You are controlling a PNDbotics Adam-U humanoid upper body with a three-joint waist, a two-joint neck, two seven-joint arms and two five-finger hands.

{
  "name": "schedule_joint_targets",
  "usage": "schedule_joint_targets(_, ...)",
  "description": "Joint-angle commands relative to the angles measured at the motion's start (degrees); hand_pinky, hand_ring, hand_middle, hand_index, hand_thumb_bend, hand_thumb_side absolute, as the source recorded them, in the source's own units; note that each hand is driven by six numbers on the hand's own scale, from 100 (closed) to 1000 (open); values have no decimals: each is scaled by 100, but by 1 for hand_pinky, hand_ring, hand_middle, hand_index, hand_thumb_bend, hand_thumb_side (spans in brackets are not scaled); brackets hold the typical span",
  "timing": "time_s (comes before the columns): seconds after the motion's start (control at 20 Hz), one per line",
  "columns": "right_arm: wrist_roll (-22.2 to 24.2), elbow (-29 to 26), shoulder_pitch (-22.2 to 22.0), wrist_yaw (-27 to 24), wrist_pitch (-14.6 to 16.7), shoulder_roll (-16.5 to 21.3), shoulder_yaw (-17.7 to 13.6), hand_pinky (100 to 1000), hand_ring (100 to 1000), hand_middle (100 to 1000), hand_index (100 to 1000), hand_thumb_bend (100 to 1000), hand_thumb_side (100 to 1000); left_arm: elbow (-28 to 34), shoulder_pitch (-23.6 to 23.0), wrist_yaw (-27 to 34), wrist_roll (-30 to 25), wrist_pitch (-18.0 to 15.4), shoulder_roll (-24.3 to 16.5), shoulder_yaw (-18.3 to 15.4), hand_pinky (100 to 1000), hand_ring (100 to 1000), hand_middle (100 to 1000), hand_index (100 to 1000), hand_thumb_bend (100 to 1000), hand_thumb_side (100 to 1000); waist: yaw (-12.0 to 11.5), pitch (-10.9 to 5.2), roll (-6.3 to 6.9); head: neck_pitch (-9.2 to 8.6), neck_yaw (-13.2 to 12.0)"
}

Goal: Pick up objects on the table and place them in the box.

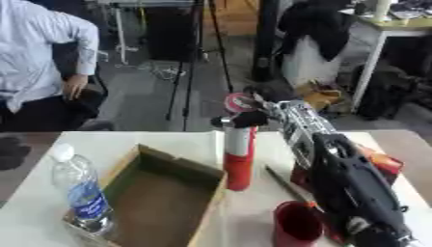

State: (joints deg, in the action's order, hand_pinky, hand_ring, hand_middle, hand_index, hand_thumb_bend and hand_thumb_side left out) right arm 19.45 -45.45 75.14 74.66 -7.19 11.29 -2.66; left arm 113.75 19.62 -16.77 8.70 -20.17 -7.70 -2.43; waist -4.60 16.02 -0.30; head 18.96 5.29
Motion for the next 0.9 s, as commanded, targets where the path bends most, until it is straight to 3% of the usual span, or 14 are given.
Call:
schedule_joint_targets(0.05, -24, -29, 186, 32, -26, 88, -5, 696, 796, 834, 969, 650, 797, 85, 70, 4, -43, -2, -7, 18, 787, 736, 740, 707, 100, 1000, 6, -89, 6, -15, 0)
schedule_joint_targets(0.2, 25, 4, 201, 82, -48, 96, 8, 673, 796, 834, 961, 624, 747, 85, 71, 2, -69, 3, -6, 19, 787, 736, 740, 707, 100, 1000, 2, -95, 3, -18, 0)
schedule_joint_targets(0.45, 213, 64, 218, 153, -77, 101, 6, 611, 789, 837, 944, 623, 579, 85, 70, 6, -97, 9, -5, 22, 793, 736, 740, 707, 100, 1000, -7, -96, -2, -19, 7)
schedule_joint_targets(0.9, 455, 87, 236, 121, -97, 78, 7, 543, 741, 824, 882, 592, 470, 85, 64, -1, -119, 40, 1, 11, 806, 736, 741, 707, 100, 1000, -8, -93, -4, -26, 9)
